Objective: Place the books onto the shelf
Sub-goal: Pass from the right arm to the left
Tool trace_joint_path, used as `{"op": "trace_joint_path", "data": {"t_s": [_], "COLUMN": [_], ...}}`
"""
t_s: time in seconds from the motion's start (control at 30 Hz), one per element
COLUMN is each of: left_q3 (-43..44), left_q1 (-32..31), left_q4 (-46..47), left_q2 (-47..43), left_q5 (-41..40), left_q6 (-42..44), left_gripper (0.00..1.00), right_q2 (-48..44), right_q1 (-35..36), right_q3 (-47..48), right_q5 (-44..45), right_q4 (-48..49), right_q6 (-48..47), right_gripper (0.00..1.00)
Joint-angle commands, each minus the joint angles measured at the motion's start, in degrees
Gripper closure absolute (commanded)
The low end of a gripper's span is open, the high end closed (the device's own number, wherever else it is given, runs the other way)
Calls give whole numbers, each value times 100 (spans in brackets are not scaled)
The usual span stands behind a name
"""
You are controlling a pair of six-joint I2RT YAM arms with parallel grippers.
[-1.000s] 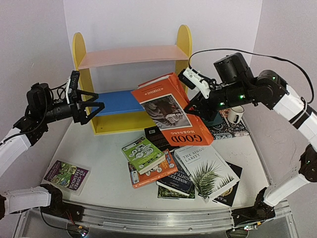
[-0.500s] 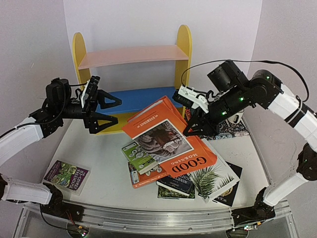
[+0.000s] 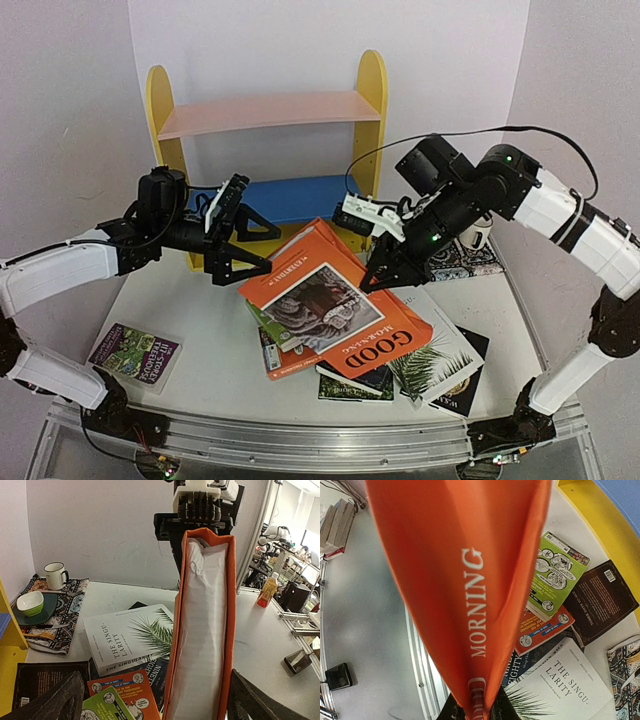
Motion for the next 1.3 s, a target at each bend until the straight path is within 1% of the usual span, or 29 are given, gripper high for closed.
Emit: {"op": "trace_joint_path", "data": {"t_s": [0.0, 0.07, 0.17, 0.33, 0.4, 0.47, 0.5, 0.53, 0.57, 0.63, 0.67, 0.7, 0.73, 0.8, 0.87, 0.9, 0.93, 1.0, 1.13, 1.27], "left_q3": [492, 564, 611, 581, 534, 498, 492, 489, 484, 457, 440, 427, 414, 399, 414, 422, 429, 462, 473, 531], "left_q1": [-20, -62, -116, -143, -166, -184, -181, -183, -181, -181, -180, -180, -180, -183, -180, -180, -180, -185, -173, -167], "left_q4": [36, 13, -43, -114, -129, -149, -156, -166, -175, -194, -203, -204, -204, -204, -204, -204, -204, -204, -204, -204], "left_q2": [149, 240, 391, 559, 569, 584, 607, 629, 646, 652, 636, 620, 603, 567, 545, 535, 526, 497, 261, -157], "left_q5": [-124, 103, 375, 678, 746, 816, 860, 897, 947, 970, 951, 914, 869, 756, 630, 586, 530, 337, -251, -1098], "left_q6": [161, 170, 199, 215, 226, 201, 170, 130, 100, 101, 107, 111, 114, 85, -4, -59, -132, -286, -491, -693], "left_gripper": [1, 1, 4, 16, 24, 35, 41, 52, 58, 70, 72, 73, 73, 75, 79, 81, 81, 82, 83, 83], "right_q2": [94, 175, 337, 654, 746, 832, 866, 899, 922, 959, 970, 969, 965, 941, 894, 867, 837, 737, 441, 100], "right_q1": [18, 9, 11, 14, 13, 13, 12, 9, 10, 12, 15, 7, 11, 11, 14, 14, 14, 13, 4, -9], "right_q3": [237, 273, 396, 724, 814, 887, 925, 951, 976, 1009, 1023, 1025, 1014, 985, 948, 916, 882, 834, 707, 648], "right_q5": [-272, -207, -183, -183, -203, -226, -239, -247, -252, -242, -230, -202, -156, -32, 91, 130, 175, 307, 787, 1574], "right_q4": [-96, -102, -119, -185, -201, -199, -201, -199, -200, -201, -205, -200, -193, -190, -182, -187, -182, -173, -106, 122], "right_q6": [-103, -100, -100, -61, -61, -65, -61, -57, -61, -65, -64, -64, -45, -25, 15, 28, 50, 108, 346, 947], "right_gripper": [90, 90, 90, 89, 88, 87, 87, 86, 85, 79, 69, 59, 55, 43, 37, 32, 26, 16, 9, 3]}}
